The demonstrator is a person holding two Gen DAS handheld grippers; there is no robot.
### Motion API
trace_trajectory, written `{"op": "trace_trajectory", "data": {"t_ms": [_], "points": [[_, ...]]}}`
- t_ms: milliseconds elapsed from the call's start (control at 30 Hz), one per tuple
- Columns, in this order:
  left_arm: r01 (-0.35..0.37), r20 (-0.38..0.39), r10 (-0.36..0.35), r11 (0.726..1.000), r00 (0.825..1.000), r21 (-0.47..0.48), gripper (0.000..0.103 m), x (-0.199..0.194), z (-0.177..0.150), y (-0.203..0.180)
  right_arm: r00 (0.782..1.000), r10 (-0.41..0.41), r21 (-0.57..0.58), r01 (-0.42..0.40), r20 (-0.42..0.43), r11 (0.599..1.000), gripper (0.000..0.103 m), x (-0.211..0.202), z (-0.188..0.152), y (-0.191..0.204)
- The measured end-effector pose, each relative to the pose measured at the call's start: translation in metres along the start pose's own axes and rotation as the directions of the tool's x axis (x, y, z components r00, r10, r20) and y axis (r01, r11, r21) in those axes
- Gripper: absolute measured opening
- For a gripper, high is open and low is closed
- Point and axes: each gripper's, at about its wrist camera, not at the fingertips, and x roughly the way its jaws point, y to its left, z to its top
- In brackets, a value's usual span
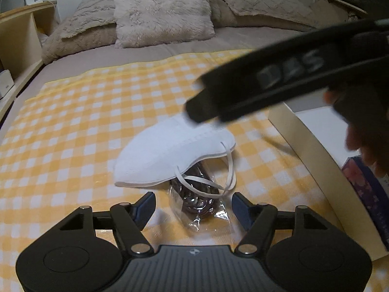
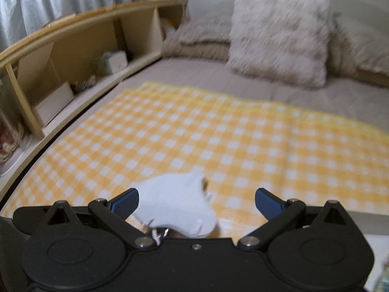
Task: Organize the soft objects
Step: 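Move both open tools down toward the white face mask and clear bag, then grasp the white mask strap with right tool while left tool grasps the clear cord bag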
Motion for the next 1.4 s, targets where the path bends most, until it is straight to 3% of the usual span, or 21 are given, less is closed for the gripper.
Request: {"op": "trace_trajectory", "data": {"t_ms": [167, 333, 467, 533, 567, 633, 700, 767, 900, 1167, 1400], "points": [[0.01, -0.014, -0.01, 1.0, 1.0, -0.008, 0.069, 0.012, 0.0, 0.0, 0.994, 0.054, 0.039, -0.05, -0.094, 0.998, 0.102, 0.033, -0.004, 0.003], [0.015, -0.031, -0.016, 1.0, 0.999, -0.012, 0.066, 0.021, 0.001, -0.002, 0.982, 0.08, 0.111, -0.062, -0.174, 0.992, 0.091, 0.062, -0.012, -0.002], [0.005, -0.041, -0.005, 1.0, 0.999, 0.016, 0.06, 0.029, 0.003, -0.008, 0.977, 0.075, 0.093, -0.057, -0.199, 0.994, 0.075, 0.074, -0.019, 0.001], [0.013, -0.041, -0.013, 1.0, 0.999, 0.006, 0.059, 0.029, 0.005, -0.009, 0.978, 0.081, 0.085, -0.066, -0.192, 0.994, 0.059, 0.075, -0.021, 0.002], [0.018, -0.04, -0.018, 1.0, 0.999, 0.0, 0.058, 0.029, 0.005, -0.009, 0.977, 0.096, 0.09, -0.08, -0.191, 0.993, 0.046, 0.075, -0.021, 0.001], [0.018, -0.039, -0.018, 1.0, 0.999, -0.004, 0.055, 0.029, 0.006, -0.009, 0.978, 0.105, 0.1, -0.088, -0.182, 0.991, 0.038, 0.072, -0.019, -0.001], [0.017, -0.041, -0.018, 1.0, 0.999, -0.01, 0.051, 0.03, 0.006, -0.009, 0.98, 0.098, 0.073, -0.087, -0.172, 0.994, 0.024, 0.068, -0.017, 0.0], [0.023, -0.041, -0.024, 0.999, 0.999, -0.024, 0.044, 0.029, 0.008, -0.008, 0.983, 0.092, 0.058, -0.084, -0.16, 0.995, 0.018, 0.064, -0.015, 0.0], [0.026, -0.037, -0.028, 0.998, 0.999, -0.052, 0.039, 0.025, 0.009, -0.004, 0.984, 0.104, 0.059, -0.096, -0.142, 0.994, 0.012, 0.054, -0.013, -0.003], [0.012, -0.04, -0.015, 0.997, 0.999, -0.072, 0.025, 0.01, 0.004, 0.0, 0.993, 0.095, 0.037, -0.092, -0.068, 0.995, 0.011, 0.025, -0.008, 0.007], [-0.005, -0.05, 0.002, 0.999, 0.999, -0.054, 0.024, -0.012, -0.007, -0.003, 0.997, 0.075, 0.035, -0.075, 0.01, 0.997, 0.006, -0.009, -0.002, 0.003]]}}
